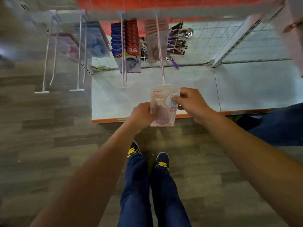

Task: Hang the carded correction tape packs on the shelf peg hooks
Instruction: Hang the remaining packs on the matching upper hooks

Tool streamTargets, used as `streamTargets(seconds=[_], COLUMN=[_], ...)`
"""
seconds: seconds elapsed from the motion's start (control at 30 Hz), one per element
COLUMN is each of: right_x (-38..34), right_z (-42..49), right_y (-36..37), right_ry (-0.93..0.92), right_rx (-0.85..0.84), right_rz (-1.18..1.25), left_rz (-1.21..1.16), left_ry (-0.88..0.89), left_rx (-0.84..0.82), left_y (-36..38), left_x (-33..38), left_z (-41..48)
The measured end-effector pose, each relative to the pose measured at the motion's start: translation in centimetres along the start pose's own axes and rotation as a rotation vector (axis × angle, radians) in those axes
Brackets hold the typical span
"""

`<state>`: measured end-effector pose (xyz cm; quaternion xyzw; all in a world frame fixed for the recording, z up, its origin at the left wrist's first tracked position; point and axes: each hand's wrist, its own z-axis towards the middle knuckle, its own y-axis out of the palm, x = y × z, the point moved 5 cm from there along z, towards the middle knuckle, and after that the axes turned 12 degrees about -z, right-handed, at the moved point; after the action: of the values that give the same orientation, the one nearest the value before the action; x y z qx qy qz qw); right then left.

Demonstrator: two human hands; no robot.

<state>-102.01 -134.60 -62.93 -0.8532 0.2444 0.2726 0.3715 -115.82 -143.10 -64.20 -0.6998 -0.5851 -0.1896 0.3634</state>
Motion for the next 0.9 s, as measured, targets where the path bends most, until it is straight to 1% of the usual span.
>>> streamTargets(seconds=[0.1,0.17,0.3,0.37,0.47,0.6,0.73,0.9], right_x=[1.3,1.9,1.5,0.7,-0.3,-1.0,-1.3,-1.0], right_z=[2.2,3.2,4.9,5.4,5.9,6.3,6.4,7.1], right_y=[0.6,0.7,-0.3,-0.9,-1.2,-1.1,-1.0,-1.0], right_ry=[0.025,0.053,0.034,-0.005,-0.065,-0.093,-0.125,-0.105], right_rx=[-0.028,-0.046,-0.002,0.038,0.071,0.100,0.096,0.141], right_rz=[-0.043,-0.049,-0.007,-0.014,-0.110,-0.180,-0.322,-0.310], left_rz=[0.115,0.151,0.240,0.214,0.134,0.145,0.171,0.074], left_ry=[0.007,0.013,0.075,0.094,0.093,0.090,0.097,0.158], left_rx=[-0.032,-0.043,0.042,0.099,0.151,0.144,0.127,0.217], left_y=[0.6,0.7,-0.3,-1.1,-1.8,-1.9,-1.4,-1.9], left_x=[-0.8,-1.0,0.0,0.7,1.0,1.3,1.4,1.8], left_z=[2.2,3.3,5.6,6.4,7.2,7.6,7.8,8.2])
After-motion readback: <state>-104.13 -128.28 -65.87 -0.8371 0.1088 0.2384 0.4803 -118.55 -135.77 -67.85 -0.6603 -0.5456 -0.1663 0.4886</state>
